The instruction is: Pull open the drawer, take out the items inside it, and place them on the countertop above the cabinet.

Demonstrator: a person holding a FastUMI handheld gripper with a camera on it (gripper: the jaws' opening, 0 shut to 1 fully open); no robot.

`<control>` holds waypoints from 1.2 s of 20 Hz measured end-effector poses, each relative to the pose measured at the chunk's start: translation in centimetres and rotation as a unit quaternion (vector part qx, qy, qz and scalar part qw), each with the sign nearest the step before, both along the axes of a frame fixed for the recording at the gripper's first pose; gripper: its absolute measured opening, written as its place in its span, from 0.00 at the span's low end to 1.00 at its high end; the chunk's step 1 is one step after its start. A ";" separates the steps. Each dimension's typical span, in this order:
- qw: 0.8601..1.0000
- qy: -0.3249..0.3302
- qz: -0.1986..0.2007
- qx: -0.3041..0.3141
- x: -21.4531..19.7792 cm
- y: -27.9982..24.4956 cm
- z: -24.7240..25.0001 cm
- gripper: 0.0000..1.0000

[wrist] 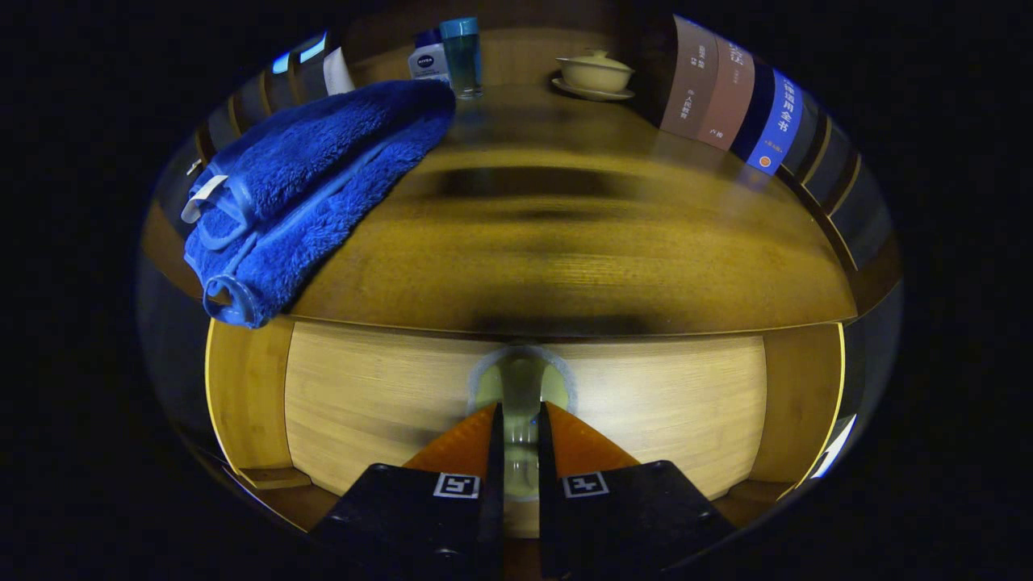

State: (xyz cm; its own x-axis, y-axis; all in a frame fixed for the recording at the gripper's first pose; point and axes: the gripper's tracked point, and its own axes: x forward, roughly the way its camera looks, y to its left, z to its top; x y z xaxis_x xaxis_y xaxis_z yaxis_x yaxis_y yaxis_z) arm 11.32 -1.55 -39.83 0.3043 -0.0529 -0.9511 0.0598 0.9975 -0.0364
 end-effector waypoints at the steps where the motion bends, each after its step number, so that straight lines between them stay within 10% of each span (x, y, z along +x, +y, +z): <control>1: 1.000 -0.001 -0.001 -0.001 0.0 -0.1 0.0 0.23; 15: 0.982 -0.190 -0.019 0.002 -4.7 0.4 14.0 0.23; 24: 0.958 -0.284 -0.020 0.017 4.3 0.0 21.2 0.22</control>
State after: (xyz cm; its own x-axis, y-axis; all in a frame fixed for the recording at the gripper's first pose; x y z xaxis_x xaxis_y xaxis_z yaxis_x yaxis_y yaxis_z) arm 15.63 -1.56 -18.60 0.7726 -0.0469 -0.6332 0.0981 0.9941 0.0460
